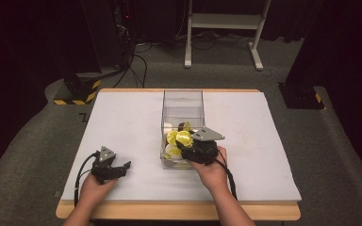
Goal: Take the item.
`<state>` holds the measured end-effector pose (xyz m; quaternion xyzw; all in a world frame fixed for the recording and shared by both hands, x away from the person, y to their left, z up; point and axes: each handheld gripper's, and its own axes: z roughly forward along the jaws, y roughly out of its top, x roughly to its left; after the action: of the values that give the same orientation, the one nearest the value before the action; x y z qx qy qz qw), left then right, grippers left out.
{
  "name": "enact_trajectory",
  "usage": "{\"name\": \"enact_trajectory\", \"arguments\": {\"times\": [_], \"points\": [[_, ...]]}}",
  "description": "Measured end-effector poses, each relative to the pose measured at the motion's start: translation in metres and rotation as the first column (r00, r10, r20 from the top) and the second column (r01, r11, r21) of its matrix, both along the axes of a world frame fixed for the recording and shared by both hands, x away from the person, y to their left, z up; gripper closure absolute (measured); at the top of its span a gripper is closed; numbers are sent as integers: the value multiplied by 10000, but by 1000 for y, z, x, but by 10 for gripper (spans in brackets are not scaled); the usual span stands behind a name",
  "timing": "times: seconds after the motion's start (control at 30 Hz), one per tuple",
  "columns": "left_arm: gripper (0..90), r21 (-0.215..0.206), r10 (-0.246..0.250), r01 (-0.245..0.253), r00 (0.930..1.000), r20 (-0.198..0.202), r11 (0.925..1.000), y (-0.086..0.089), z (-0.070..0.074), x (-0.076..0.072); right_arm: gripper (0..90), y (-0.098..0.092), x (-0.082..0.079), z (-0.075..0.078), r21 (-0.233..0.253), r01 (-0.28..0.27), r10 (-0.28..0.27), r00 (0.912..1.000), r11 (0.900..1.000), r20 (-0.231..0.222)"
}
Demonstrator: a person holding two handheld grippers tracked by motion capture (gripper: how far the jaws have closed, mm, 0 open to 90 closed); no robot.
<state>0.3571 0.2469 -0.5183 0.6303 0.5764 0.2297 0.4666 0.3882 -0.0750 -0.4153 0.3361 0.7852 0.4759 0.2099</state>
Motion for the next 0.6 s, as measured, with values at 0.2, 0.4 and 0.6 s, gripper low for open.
{"name": "enact_trajectory", "arguments": {"times": [0.2, 0.4, 0.6], "points": [[267, 4, -6, 6, 10000, -3, 10000, 0, 0, 0, 385, -3, -1, 2, 55, 51, -52, 10000, 10000, 73], [268, 29, -22, 22, 10000, 4, 10000, 0, 0, 0, 385, -5, -2, 3, 50, 120, -120, 9998, 9999, 176], [270, 39, -32, 32, 10000, 0, 10000, 0, 0, 0, 385, -13, -5, 8, 240, 266, -274, 9991, 9994, 328]]}}
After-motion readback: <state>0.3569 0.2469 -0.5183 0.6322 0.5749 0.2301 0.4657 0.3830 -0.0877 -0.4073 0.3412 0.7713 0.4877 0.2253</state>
